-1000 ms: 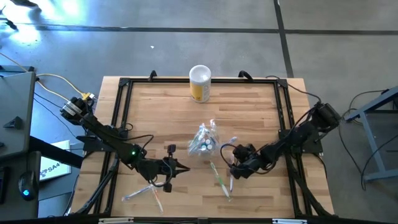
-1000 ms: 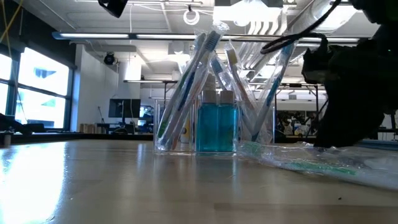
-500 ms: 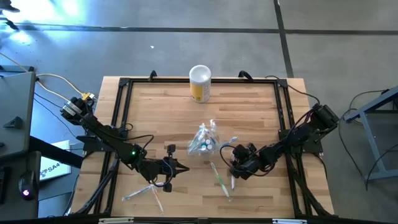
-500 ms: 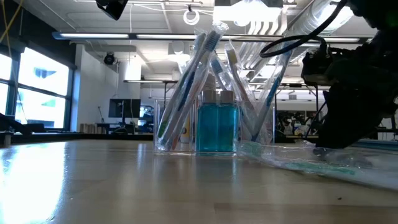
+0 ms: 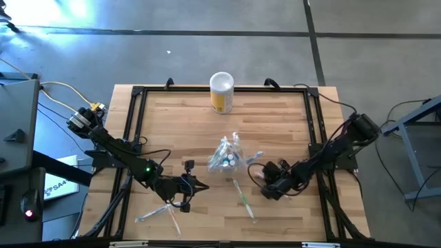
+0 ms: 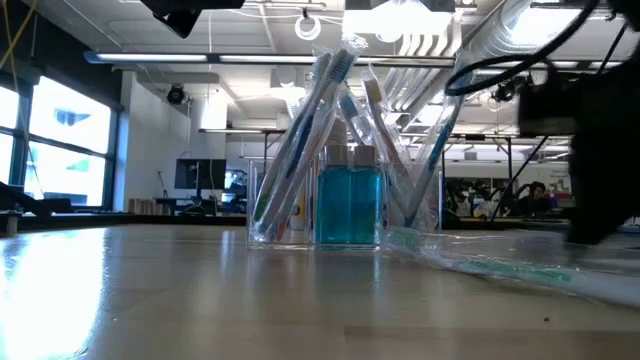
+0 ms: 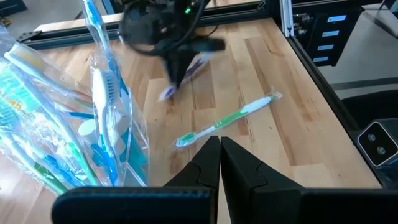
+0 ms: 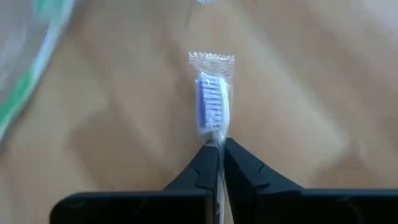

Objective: Pick & Place toothbrushing station
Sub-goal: Put the purple toothbrush into the right part of the transparent organizer

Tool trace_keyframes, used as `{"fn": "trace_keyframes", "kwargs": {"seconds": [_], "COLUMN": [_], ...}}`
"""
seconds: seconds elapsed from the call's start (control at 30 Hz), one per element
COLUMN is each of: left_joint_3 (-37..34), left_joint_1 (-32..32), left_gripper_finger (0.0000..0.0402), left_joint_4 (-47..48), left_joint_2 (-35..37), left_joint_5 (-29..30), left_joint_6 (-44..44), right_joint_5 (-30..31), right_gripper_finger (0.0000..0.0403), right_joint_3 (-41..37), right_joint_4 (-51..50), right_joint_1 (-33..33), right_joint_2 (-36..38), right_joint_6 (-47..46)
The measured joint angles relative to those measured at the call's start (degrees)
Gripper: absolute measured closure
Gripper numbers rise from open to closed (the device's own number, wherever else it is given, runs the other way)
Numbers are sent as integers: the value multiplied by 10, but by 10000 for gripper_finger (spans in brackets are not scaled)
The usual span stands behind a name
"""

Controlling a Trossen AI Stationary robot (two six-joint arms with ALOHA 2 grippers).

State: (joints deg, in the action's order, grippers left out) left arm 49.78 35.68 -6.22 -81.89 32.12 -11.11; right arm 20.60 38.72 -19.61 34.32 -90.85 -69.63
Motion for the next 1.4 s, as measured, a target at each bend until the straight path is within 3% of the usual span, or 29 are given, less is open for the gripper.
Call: {"fn": "trace_keyframes", "kwargs": {"seconds": [0.13, 0.33, 0.47, 0.73, 0.87, 1.4], "left_joint_3": [0, 0, 0, -1, -1, -1], "left_joint_1": [0, 0, 0, 0, 0, 0], "left_gripper_finger": [394, 394, 394, 394, 394, 394], "left_joint_4": [5, 4, 0, -15, -32, -43], "left_joint_2": [0, 0, -8, -47, -66, -84], "left_joint_5": [0, -4, -5, -5, -6, -6], "left_joint_6": [-12, -29, -51, -86, -93, -112], "right_joint_5": [-31, 20, 161, 562, 674, 694], "right_gripper_finger": [397, 397, 398, 398, 398, 398], "right_joint_3": [-2, 0, 0, 1, 1, 1], "right_joint_4": [-15, -24, -77, -43, -13, 42], "right_joint_1": [34, 100, 152, 224, 218, 90], "right_joint_2": [49, 126, 170, 191, 191, 172], "right_joint_6": [0, 2, 20, 168, 223, 216]}}
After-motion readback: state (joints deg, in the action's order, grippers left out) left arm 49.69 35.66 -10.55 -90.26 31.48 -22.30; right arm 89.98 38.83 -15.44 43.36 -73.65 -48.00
